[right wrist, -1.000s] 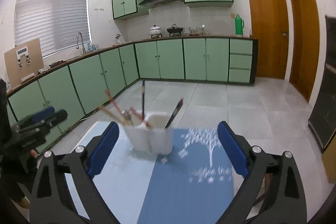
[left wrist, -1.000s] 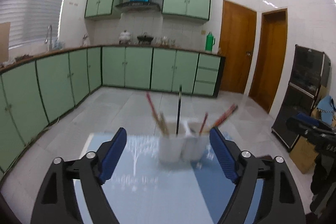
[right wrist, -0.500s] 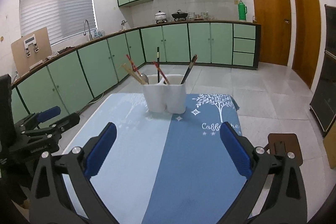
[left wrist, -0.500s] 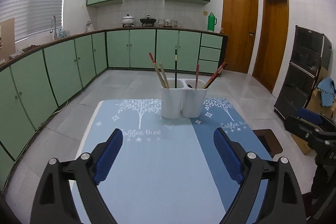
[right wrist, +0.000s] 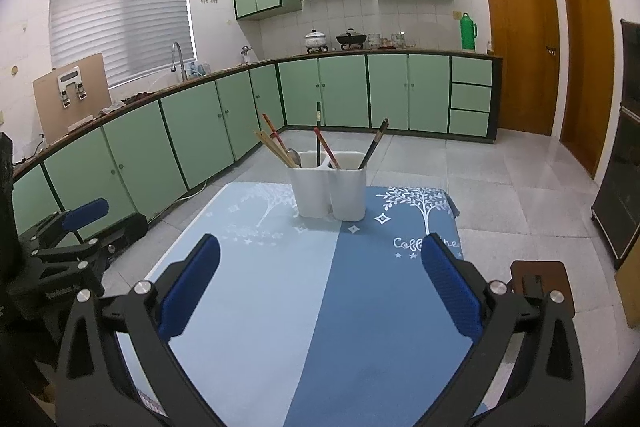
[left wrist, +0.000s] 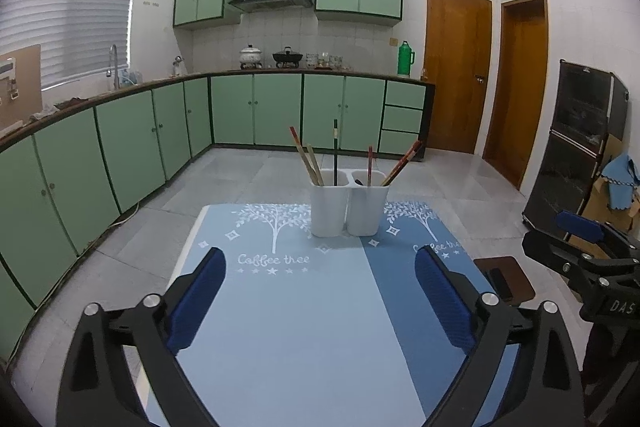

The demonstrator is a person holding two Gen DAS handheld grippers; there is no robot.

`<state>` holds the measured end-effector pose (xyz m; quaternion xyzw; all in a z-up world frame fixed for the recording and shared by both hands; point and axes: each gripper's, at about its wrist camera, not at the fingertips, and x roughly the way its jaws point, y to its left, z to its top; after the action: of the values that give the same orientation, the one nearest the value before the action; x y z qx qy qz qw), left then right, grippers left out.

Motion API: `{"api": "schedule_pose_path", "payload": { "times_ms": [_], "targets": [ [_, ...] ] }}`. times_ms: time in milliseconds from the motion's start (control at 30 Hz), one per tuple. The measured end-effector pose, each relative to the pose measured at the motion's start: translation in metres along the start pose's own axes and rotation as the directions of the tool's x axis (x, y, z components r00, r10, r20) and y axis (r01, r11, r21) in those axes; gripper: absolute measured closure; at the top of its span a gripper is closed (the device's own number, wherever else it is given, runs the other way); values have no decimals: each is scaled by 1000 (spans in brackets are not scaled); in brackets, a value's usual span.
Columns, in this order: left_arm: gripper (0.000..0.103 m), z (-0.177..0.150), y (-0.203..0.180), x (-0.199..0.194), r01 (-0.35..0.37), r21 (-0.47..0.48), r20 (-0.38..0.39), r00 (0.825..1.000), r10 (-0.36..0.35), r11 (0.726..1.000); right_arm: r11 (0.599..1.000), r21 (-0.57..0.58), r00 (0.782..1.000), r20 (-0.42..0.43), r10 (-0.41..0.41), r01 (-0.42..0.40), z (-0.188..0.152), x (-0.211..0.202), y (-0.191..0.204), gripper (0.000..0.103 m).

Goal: Organize utensils

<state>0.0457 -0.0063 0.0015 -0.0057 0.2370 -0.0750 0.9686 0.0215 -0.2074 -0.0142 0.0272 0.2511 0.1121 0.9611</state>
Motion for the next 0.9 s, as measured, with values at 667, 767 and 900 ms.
{"api": "schedule_pose_path", "payload": {
  "times_ms": [667, 767, 900],
  "targets": [
    [6, 3, 0, -17, -7, 9, 27, 1000, 7, 1000, 1000, 3, 1000, -4, 30, -30, 2, -13, 6, 5],
    [6, 3, 0, -19, -8, 12, 27, 1000, 7, 1000, 1000, 4, 1000, -1, 22, -22, 2, -13, 6, 5],
    [6, 3, 0, -19, -9, 12, 28, 1000, 8, 1000, 1000, 5, 1000, 1, 18, -18, 3, -13, 6, 5]
  ]
}}
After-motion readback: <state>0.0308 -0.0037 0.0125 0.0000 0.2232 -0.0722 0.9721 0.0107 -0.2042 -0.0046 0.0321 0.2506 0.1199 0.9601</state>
